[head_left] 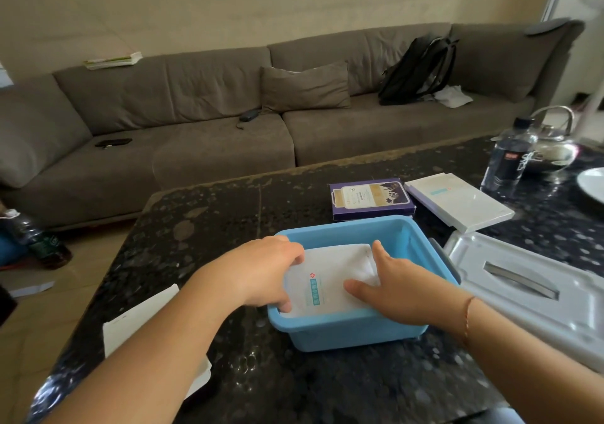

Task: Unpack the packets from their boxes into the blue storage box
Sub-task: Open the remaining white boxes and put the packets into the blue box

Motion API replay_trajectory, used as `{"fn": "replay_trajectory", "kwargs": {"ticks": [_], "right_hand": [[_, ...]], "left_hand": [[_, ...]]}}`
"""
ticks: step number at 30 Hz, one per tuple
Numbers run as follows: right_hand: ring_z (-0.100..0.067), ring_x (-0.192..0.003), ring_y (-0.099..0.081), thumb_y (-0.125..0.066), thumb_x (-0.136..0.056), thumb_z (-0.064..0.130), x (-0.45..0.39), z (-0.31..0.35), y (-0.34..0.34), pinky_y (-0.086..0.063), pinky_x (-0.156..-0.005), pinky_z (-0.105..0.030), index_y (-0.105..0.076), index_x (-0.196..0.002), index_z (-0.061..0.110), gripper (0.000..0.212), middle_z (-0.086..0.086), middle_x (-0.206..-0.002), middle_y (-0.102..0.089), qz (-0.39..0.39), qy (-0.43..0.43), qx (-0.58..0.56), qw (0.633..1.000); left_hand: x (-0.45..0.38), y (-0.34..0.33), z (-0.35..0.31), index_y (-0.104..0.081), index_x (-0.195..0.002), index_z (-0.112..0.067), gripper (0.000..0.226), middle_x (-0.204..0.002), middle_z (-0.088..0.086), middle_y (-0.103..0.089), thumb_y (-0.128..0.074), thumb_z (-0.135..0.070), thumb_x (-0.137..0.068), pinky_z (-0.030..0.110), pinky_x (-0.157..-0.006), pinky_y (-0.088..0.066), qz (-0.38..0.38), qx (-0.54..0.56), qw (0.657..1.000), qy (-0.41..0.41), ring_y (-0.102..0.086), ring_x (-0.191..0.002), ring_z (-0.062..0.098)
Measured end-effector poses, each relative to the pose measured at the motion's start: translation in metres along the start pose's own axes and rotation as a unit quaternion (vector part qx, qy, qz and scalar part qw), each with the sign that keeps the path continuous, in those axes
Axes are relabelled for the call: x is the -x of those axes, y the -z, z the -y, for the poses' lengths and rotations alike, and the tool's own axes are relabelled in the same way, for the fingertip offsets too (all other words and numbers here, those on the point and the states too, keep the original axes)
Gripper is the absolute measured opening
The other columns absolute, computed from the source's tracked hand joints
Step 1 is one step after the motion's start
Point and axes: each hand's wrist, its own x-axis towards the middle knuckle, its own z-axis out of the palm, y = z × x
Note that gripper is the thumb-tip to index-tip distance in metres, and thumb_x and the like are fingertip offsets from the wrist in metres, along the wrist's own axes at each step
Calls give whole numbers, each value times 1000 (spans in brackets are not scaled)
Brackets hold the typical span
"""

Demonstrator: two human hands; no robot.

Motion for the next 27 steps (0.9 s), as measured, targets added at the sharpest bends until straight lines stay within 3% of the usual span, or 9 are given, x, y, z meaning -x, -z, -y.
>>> {"fn": "replay_trajectory", "kwargs": {"ticks": [7,10,12,15,17,19,23,25,27], "right_hand": [[-24,-121,-56,-39,-89,71,7,4,-1,-48,-95,-37,3,-156,19,95,-4,-143,-51,-54,-1,45,997],[-19,-102,-64,-35,-88,73,22,11,2,-52,-78,-32,-5,-155,23,88,3,-120,-64,-122,-7,132,984],[-13,-91,-67,-36,-91,68,35,15,-1,-52,-67,-28,-23,-150,27,73,11,-102,-68,-270,63,200,940],[-8,-77,-68,-51,-92,49,58,25,-23,-54,-65,-26,-65,-119,24,39,13,-90,-72,-426,300,32,853],[-1,-74,-65,-56,-89,44,66,39,-58,-54,-66,-22,-69,-107,28,27,16,-85,-70,-364,402,-88,836],[8,-82,-63,-51,-92,49,65,62,-96,-54,-72,-16,-56,-121,40,31,23,-96,-68,-230,422,-34,876],[-3,-141,-29,-50,-99,30,23,106,-160,-25,-115,-19,-10,-152,43,68,18,-154,-29,-71,312,-30,947],[-10,-144,-27,-51,-98,27,0,122,-183,-22,-118,-26,-18,-153,39,65,13,-155,-31,-104,285,-25,953],[-17,-134,-47,-61,-92,20,-13,133,-198,-37,-113,-36,-47,-141,33,53,9,-140,-54,-117,293,7,949]], "left_hand": [[5,-1,4,-41,-139,-35,72,-140,-15,-41,-80,-37,-79,33,-98,-47,-14,28,999,-12,-48,-120,10],[15,-1,11,-42,-139,-39,66,-144,-22,-37,-75,-42,-82,32,-99,-47,-48,70,996,-18,-48,-121,6],[33,-8,29,-44,-135,-43,54,-140,-29,-36,-69,-45,-87,28,-96,-48,-101,122,987,-20,-49,-116,0],[72,-38,71,-52,-126,-46,33,-130,-37,-42,-58,-39,-95,14,-91,-46,-185,186,965,-9,-48,-116,-11],[105,-73,105,-55,-119,-48,29,-124,-39,-46,-55,-27,-98,5,-97,-36,-228,211,950,20,-41,-121,-18],[138,-119,137,-53,-118,-49,46,-127,-41,-44,-58,-10,-94,6,-106,-29,-249,205,944,70,-35,-127,-19],[180,-193,171,-42,-135,-51,70,-146,-41,-26,-71,-24,-78,13,-116,-17,-193,197,957,93,-22,-140,-12],[180,-210,176,-40,-138,-51,65,-151,-38,-21,-68,-45,-80,21,-119,-15,-192,184,962,66,-13,-144,-9],[174,-220,178,-46,-136,-50,53,-151,-36,-23,-65,-47,-87,29,-121,-14,-221,181,957,52,-7,-144,-10]]}}
